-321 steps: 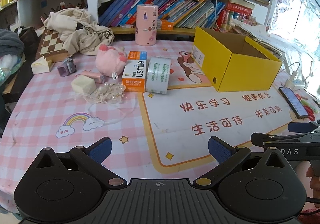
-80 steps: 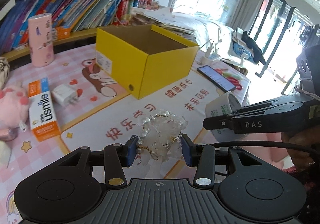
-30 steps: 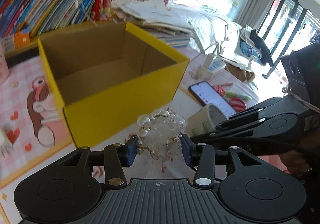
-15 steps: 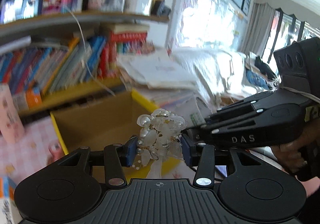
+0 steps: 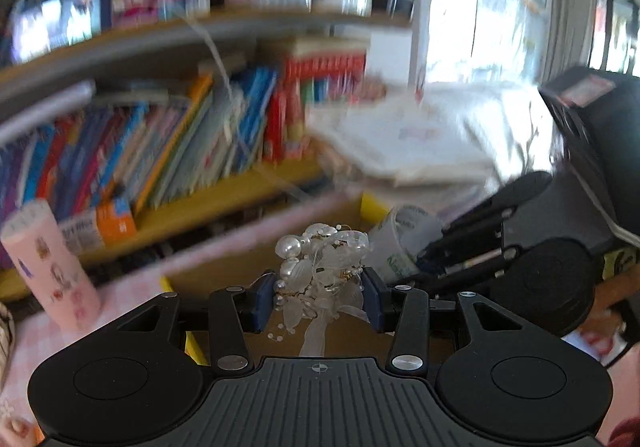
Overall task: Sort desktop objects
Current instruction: 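Open the right tool to drop the tape while the left tool releases the clip into the box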
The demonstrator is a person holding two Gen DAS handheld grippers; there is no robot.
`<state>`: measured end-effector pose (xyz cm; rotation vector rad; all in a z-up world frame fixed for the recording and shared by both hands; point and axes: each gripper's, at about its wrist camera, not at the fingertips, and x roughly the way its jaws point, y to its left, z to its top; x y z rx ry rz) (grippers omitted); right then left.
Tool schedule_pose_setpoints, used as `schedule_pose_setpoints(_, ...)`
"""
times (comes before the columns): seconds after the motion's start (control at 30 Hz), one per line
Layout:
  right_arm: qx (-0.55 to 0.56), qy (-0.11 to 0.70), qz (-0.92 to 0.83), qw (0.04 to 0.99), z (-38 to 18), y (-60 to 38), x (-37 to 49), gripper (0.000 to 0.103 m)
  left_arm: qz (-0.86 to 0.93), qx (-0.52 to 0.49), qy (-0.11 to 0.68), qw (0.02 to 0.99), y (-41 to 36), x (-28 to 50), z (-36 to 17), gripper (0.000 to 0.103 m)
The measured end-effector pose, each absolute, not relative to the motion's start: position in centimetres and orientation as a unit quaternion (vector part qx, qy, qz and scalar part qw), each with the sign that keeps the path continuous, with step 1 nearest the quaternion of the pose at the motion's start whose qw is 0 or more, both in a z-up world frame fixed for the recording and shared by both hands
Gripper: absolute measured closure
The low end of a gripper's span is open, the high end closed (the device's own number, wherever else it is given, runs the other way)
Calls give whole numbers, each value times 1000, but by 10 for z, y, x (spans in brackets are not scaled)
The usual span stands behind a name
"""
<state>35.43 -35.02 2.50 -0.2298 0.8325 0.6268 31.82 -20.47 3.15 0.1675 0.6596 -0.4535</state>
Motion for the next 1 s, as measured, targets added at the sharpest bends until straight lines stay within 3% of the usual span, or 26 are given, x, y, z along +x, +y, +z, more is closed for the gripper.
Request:
schedule_pose_setpoints(0.3,-191,459,315,809,-25,-333,378,96,-204,164,384,885,-218,333,-22,59)
schedule_pose_setpoints(0.5,-206,475,328,790,-33,-329,383,96,-196,179,395,879,-219,333,-31,56)
schedule_pose_setpoints(0.77,-208,483,329,785,-33,-330,383,88,-181,185,398,880,-218,332,-31,47)
schedule_pose_setpoints(1.0,-225,470,319,792,-27,-329,379,61,-168,197,394,882,-216,328,-28,40)
